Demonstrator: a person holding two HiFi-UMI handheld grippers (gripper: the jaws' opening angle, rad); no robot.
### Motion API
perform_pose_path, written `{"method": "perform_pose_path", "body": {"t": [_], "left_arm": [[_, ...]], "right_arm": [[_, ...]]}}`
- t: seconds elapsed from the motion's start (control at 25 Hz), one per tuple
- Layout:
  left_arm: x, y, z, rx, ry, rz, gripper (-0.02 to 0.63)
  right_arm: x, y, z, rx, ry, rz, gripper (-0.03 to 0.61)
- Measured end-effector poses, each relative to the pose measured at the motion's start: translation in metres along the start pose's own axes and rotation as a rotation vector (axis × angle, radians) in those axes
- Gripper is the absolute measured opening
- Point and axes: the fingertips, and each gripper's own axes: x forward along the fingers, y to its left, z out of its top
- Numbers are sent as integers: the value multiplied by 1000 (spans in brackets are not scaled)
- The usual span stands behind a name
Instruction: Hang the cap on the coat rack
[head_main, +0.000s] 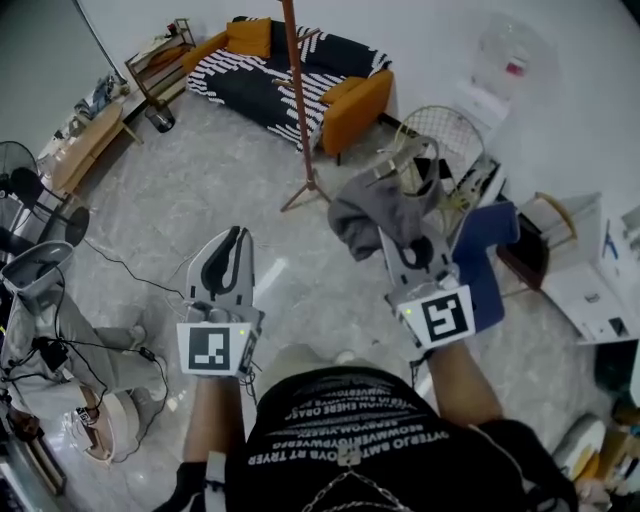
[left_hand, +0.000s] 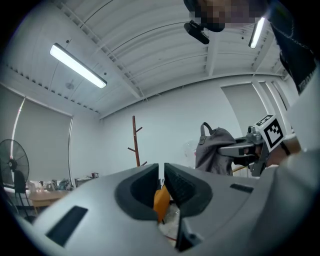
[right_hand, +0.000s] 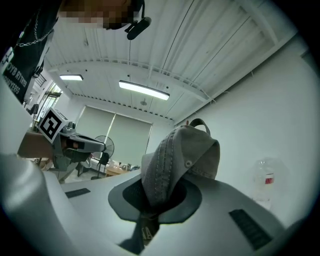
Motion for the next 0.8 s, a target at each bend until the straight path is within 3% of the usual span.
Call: {"method": "perform_pose_path", "body": {"t": [0.32,0.8], "left_arm": [[13,13,-8,1,12,-6,32],[84,79,-22,-11,21,-68,32]], "right_arm": [[27,8,-9,10,9,39,15],[120,5,-23,-13,52,13,15]]}}
